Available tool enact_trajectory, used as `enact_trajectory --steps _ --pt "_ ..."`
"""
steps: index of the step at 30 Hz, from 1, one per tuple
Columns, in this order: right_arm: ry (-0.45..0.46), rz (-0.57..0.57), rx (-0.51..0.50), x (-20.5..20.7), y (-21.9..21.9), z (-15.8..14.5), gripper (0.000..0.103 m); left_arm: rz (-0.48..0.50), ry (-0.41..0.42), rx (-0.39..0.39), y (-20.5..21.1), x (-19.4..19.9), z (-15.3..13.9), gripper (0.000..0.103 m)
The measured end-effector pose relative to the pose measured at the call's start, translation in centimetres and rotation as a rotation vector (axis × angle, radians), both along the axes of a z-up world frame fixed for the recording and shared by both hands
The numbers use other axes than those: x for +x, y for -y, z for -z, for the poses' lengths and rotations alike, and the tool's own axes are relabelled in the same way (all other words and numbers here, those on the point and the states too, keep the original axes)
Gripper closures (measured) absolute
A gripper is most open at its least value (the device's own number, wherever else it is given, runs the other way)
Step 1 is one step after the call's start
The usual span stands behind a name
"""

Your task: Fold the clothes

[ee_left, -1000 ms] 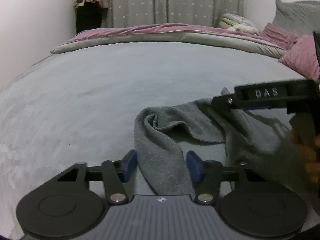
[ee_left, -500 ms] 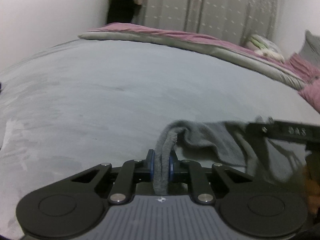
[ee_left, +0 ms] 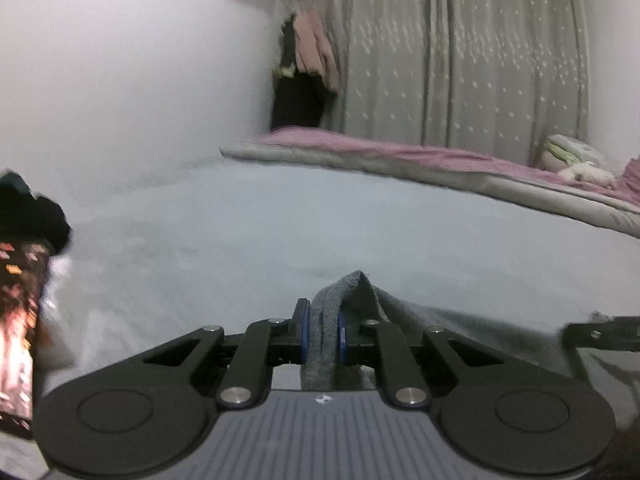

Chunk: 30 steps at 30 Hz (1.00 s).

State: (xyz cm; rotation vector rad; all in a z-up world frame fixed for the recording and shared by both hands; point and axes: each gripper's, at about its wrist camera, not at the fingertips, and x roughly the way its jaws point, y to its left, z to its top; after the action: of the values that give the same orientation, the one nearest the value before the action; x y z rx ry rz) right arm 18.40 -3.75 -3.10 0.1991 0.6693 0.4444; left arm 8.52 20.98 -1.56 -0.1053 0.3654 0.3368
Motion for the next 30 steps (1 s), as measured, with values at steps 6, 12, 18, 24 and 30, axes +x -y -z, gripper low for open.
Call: enact_trajectory --steps 6,12,18,24,30 --pt "0.014 -0.021 -0.033 -0.1 -0.4 -0.5 0.036 -0.098 -0.039 0.022 -0.7 0.2 0.0 0.090" --pt "-0.026 -0.061 -0.077 0.6 -1.5 0.7 0.048 -0.170 -0.153 0.079 -0.1 -0.6 -0.1 0.088" --pt "-0.030 -0.064 -0.092 0.9 -1.9 1.4 0.047 -0.227 -0.206 0.084 -1.0 -1.4 -0.1 0.083" --pt "-0.010 -0.088 -0.089 0.3 -2.5 1.1 0.046 -0.289 -0.187 0.067 -2.9 -2.4 -0.5 0.083" --pt "-0.010 -0.104 -0.080 0.1 -2.8 1.1 0.044 -0.353 -0.151 -0.047 -5.6 -3.7 -1.5 0.082"
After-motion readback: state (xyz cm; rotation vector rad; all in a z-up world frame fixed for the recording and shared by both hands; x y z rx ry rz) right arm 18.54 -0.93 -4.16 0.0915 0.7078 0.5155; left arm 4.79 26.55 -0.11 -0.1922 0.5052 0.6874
